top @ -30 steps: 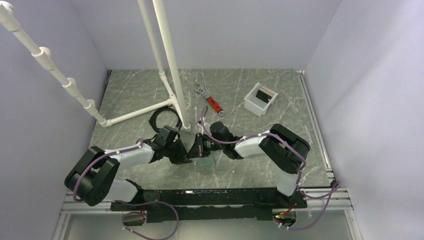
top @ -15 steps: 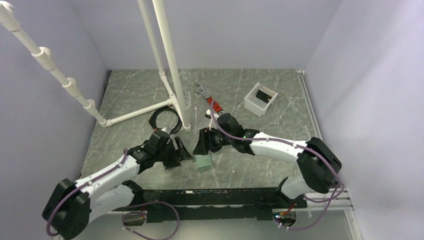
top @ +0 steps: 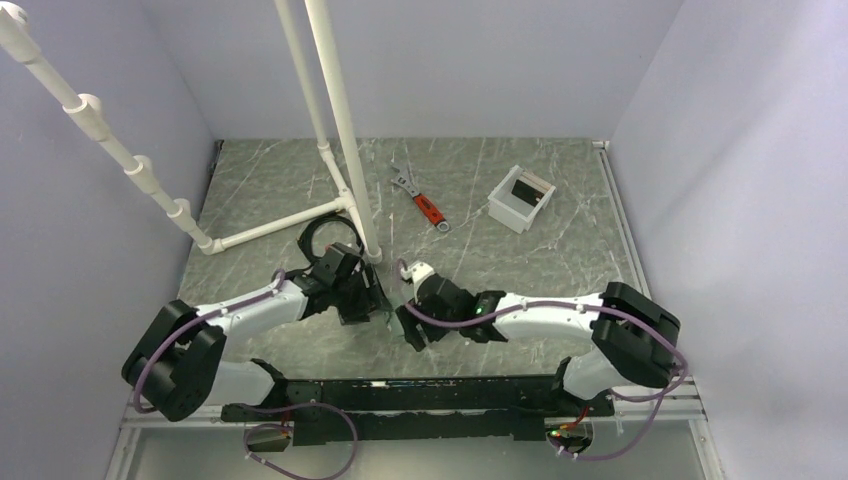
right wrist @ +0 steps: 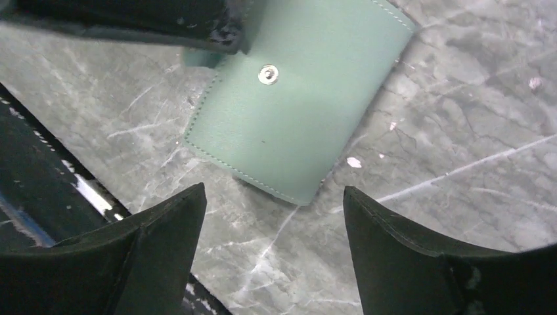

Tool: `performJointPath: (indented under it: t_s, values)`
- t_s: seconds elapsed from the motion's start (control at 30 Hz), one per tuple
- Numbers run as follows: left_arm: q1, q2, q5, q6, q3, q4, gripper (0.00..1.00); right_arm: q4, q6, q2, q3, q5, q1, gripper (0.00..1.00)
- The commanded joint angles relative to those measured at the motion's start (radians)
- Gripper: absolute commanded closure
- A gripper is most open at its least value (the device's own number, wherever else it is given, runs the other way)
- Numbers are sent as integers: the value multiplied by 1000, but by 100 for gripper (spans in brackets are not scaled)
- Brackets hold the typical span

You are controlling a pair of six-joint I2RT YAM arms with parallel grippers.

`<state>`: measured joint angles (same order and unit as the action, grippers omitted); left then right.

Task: Put the credit cards into the card holder
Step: Open the card holder at the center of the board.

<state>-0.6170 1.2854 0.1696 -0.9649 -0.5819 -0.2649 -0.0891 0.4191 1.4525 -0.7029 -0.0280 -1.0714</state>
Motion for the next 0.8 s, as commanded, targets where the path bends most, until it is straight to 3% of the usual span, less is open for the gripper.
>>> performJointPath:
  t_s: [0.0,0.13,0.27,0.57,0.77]
  values:
    - [-4,-1,-31,46,-8,37,40,134,-130,29,-1,-208,-84,19]
    - [-3,-57,-6,49,18,40,73,105,-115,87,-70,-235,-93,17]
    - [-4,-90,94,60,-28,57,100,104,-29,10,-33,-216,-70,13]
    - [-6,-152,226,-10,-105,119,100,42,67,-229,101,125,242,11]
    - [-6,-130,228,34,-146,66,100,-50,29,-224,35,176,286,10]
